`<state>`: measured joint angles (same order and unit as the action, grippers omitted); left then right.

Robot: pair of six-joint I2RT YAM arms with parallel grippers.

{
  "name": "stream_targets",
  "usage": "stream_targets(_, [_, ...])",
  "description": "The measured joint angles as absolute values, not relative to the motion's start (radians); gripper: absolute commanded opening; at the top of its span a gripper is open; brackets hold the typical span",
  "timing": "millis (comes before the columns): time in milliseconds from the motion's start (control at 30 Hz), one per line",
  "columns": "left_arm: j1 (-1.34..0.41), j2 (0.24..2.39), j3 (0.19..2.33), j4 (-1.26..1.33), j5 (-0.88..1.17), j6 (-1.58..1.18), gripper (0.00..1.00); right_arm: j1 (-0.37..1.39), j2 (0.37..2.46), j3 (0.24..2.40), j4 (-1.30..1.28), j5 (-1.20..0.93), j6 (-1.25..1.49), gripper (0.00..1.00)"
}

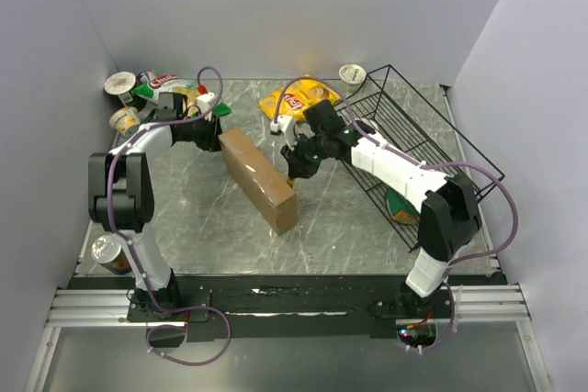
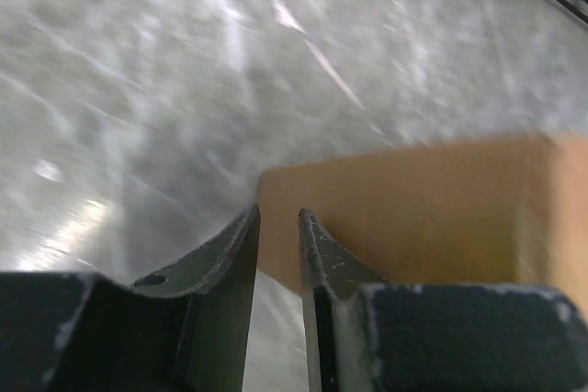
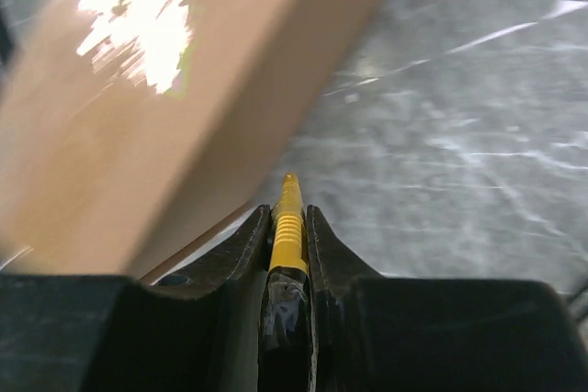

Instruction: Unpack the express box

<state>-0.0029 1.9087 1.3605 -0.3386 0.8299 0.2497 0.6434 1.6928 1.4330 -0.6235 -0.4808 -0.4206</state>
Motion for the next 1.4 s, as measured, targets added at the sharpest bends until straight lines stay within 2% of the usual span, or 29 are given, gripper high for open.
stream_targets(267, [-0.022, 1.708, 1.149, -0.361, 0.838, 0.249, 0.31, 0.577, 1.758, 1.510, -0.620, -0.453, -0.431, 0.00])
stream_targets(500, [-0.022, 1.669, 1.075, -0.366, 0.821, 0.246, 0.31, 0.572, 1.747, 1.483, -0.618, -0.409, -0.429, 0.00])
stream_targets(600, [-0.022, 1.669, 1.076, -0.368, 0.810, 0.247, 0.31, 0.565, 1.681, 1.398, -0.635, -0.385, -0.440, 0.00])
stream_targets(800, [-0.022, 1.676, 1.092, -0.383, 0.788, 0.250, 0.31, 0.546, 1.419, 1.208, -0.759, -0.368, -0.511, 0.00])
stream_targets(933, [-0.016, 1.710, 1.130, -0.381, 0.785, 0.250, 0.32, 0.564, 1.259, 1.139, -0.842, -0.424, -0.560, 0.00])
stream_targets(1067, [-0.009, 1.788, 1.207, -0.375, 0.795, 0.244, 0.32, 0.688, 1.174, 1.092, -0.844, -0.452, -0.528, 0.00])
stream_targets(1233, [-0.004, 1.992, 1.448, -0.328, 0.893, 0.216, 0.33, 0.871, 1.193, 1.049, -0.764, -0.467, -0.429, 0.00])
stream_targets(1400, [-0.012, 2.150, 1.626, -0.331, 1.032, 0.249, 0.34, 0.927, 1.253, 1.033, -0.739, -0.459, -0.398, 0.00])
